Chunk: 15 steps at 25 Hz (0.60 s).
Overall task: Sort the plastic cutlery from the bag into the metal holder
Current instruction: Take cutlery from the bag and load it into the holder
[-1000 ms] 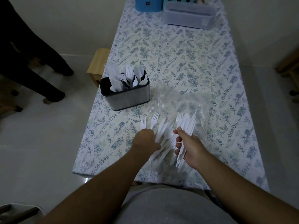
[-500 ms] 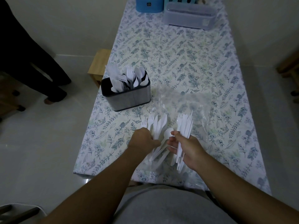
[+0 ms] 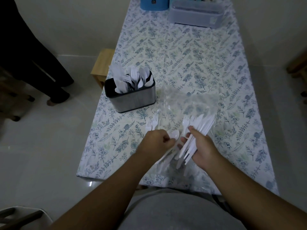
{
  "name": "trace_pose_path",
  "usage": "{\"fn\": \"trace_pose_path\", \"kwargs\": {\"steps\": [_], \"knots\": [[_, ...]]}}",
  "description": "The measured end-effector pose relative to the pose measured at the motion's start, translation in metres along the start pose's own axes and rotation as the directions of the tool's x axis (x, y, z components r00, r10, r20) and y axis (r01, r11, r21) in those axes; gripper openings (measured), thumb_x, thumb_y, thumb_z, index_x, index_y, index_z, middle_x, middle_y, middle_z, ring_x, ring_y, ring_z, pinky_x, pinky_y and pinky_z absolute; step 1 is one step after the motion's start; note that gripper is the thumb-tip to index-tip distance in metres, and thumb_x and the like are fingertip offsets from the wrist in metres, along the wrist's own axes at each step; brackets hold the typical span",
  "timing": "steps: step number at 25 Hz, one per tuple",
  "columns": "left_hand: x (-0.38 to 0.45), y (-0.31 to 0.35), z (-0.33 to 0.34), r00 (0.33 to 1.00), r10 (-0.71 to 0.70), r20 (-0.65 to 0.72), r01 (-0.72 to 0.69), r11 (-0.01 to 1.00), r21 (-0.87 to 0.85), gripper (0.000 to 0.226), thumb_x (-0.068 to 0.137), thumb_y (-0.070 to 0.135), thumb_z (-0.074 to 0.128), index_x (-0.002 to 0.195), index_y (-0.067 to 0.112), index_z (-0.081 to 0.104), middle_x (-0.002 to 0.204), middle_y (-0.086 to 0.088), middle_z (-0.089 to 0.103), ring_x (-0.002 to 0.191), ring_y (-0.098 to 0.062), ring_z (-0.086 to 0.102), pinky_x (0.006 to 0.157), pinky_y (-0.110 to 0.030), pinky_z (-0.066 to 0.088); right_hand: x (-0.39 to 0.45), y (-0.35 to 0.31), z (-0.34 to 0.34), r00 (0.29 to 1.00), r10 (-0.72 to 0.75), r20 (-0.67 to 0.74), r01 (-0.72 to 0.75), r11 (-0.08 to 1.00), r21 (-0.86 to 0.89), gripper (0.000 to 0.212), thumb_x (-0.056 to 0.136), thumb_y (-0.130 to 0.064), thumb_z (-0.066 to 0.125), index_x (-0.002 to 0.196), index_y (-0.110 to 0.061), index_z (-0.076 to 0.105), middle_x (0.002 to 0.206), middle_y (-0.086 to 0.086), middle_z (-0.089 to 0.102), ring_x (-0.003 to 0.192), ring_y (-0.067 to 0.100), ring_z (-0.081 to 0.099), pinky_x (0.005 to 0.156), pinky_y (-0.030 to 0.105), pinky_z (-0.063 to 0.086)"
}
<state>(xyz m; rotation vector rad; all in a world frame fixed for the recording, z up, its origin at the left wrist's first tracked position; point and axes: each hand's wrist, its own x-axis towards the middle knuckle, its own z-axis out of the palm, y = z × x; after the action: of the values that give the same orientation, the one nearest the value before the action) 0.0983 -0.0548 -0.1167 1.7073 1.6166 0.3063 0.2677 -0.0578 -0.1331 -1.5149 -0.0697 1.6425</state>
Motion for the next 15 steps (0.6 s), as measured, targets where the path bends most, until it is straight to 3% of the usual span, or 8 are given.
{"fn": "trace_pose_path", "kwargs": {"steps": [3,6,10,15], "knots": [[-0.007,-0.017,0.010,0.999,-0.028,0.027,0.025,0.995,0.092,0.016,0.087,0.029,0.070,0.090,0.014,0.067,0.079,0.001,0.066,0.070,-0.017,0.065,0.066,-0.033,0.058,0.007,-0.004,-0.016,0.996,-0.051,-0.072,0.050,0.999,-0.013,0.010,0.093,-0.024,0.072,0.098,-0.015,0.070,0.069,0.001,0.058,0.050,0.016,0.050,0.051,0.032,0.048],[-0.016,-0.015,0.028,0.990,-0.032,0.139,0.010,0.988,0.157,0.032,0.081,0.043,0.072,0.095,0.015,0.065,0.084,0.000,0.066,0.076,-0.017,0.064,0.065,-0.030,0.054,0.009,0.003,-0.024,0.990,-0.107,-0.097,0.095,0.989,-0.113,0.004,0.089,-0.016,0.075,0.088,-0.018,0.071,0.064,0.000,0.051,0.046,0.012,0.042,0.047,0.027,0.038],[-0.011,-0.018,0.031,0.988,-0.058,0.145,0.020,0.969,0.247,0.018,0.084,0.025,0.069,0.097,0.014,0.070,0.089,-0.004,0.070,0.078,-0.017,0.063,0.067,-0.029,0.054,0.005,0.008,-0.026,0.989,-0.108,-0.106,0.091,0.985,-0.148,0.009,0.092,-0.016,0.071,0.085,-0.012,0.067,0.060,0.002,0.056,0.051,0.015,0.050,0.049,0.028,0.041],[-0.007,-0.027,0.021,0.996,-0.084,-0.028,0.085,0.994,0.062,0.012,0.089,0.017,0.067,0.097,0.012,0.073,0.087,-0.004,0.074,0.078,-0.018,0.069,0.074,-0.032,0.059,0.008,0.012,-0.029,0.991,-0.097,-0.091,0.084,0.987,-0.136,0.016,0.094,-0.022,0.071,0.102,-0.008,0.070,0.073,0.005,0.070,0.066,0.021,0.068,0.057,0.033,0.055]]}}
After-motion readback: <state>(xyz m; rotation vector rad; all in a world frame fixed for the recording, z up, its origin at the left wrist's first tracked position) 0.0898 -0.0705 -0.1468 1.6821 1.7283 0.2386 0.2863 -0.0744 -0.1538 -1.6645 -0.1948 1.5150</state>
